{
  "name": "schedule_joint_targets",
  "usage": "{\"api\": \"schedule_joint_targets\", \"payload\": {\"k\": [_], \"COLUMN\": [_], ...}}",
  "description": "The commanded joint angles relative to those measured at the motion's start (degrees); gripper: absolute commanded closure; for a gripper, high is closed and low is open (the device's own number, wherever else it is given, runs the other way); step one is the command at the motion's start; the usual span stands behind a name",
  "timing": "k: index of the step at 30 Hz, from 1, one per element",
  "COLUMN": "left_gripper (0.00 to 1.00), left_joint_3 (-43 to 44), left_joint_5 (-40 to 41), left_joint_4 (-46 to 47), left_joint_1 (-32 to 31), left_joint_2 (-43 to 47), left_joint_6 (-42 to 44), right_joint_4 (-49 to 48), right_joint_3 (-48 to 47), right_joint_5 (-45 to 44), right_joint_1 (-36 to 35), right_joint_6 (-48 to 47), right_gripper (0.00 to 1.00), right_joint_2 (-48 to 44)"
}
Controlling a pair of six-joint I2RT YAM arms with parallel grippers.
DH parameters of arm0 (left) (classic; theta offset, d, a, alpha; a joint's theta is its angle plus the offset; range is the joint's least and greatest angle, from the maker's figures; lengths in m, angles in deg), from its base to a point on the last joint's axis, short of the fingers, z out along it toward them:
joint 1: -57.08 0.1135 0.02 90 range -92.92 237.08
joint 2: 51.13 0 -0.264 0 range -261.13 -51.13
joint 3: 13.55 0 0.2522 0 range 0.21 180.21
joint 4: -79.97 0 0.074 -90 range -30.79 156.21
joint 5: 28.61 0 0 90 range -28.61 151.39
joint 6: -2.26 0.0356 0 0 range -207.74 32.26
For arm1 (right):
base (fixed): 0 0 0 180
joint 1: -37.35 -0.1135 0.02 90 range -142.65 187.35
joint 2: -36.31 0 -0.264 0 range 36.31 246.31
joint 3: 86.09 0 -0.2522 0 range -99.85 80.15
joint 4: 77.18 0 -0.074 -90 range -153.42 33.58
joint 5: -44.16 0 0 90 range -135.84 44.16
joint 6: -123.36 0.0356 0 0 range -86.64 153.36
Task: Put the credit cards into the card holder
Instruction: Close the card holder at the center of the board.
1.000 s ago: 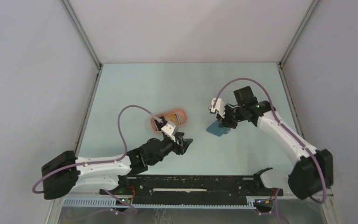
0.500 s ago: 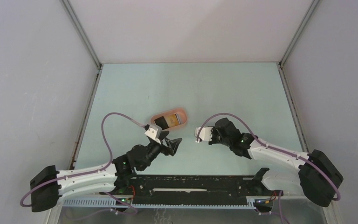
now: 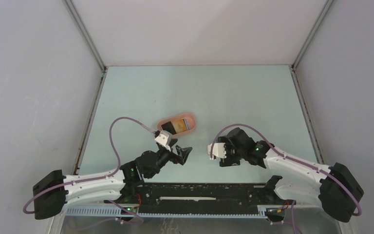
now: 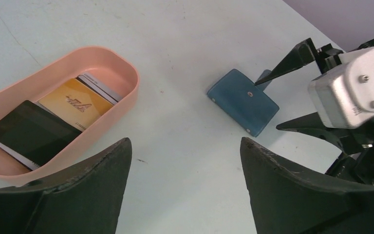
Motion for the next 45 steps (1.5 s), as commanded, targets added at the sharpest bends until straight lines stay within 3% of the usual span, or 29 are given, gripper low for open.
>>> {"api": "schedule_joint_targets", "payload": {"k": [1,4,8,10,13,15,17,21,26,29,35,45], "left_gripper": [0.12,0.01,0.0,0.0,0.0,0.01,0.02,0.08,0.26,0.31,0.34,0.36], "left_joint_3": [0.9,1.4,2.7,3.9,5.9,7.7,9.7,14.5,21.1,24.3,28.1,30.6], "left_joint_5": [-2.7,-4.2,-10.5,-13.2,-16.2,-18.3,-19.7,-22.3,-23.4,-23.3,-21.4,-21.1], "left_joint_4": [3.5,4.2,6.2,7.2,8.7,9.8,10.6,11.2,10.3,9.0,7.1,5.7], "left_joint_1": [0.5,0.8,2.1,2.6,2.7,2.8,2.9,2.9,3.0,3.0,3.0,3.0], "left_joint_2": [-1.1,-2.1,-4.9,-7.2,-11.4,-14.5,-17.6,-24.5,-34.6,-38.9,-45.0,-49.0], "left_joint_6": [-1.9,-3.0,-4.1,-4.6,-4.8,-4.9,-5.7,-7.5,-9.5,-9.4,-8.5,-8.1], "right_joint_4": [6.9,12.9,17.4,17.5,21.0,27.7,30.1,28.5,26.5,26.6,26.7,25.8], "right_joint_3": [-3.2,-6.8,-13.4,-17.6,-23.6,-28.6,-30.7,-29.1,-27.7,-27.6,-27.6,-27.8], "right_joint_5": [5.8,10.3,14.8,16.0,23.7,34.5,40.1,34.1,26.4,25.6,24.7,22.8], "right_joint_1": [-0.5,0.8,7.6,12.5,21.2,26.9,31.8,34.5,35.3,35.5,35.5,35.4], "right_joint_6": [1.1,1.5,4.4,10.9,21.8,23.0,24.8,28.3,30.9,31.2,31.6,32.2], "right_gripper": [0.17,0.13,0.09,0.01,0.0,0.06,0.18,0.3,0.38,0.42,0.55,0.64], "right_joint_2": [-3.9,-5.3,-6.0,-5.2,-0.2,7.0,13.3,17.7,18.8,20.4,24.0,26.9]}}
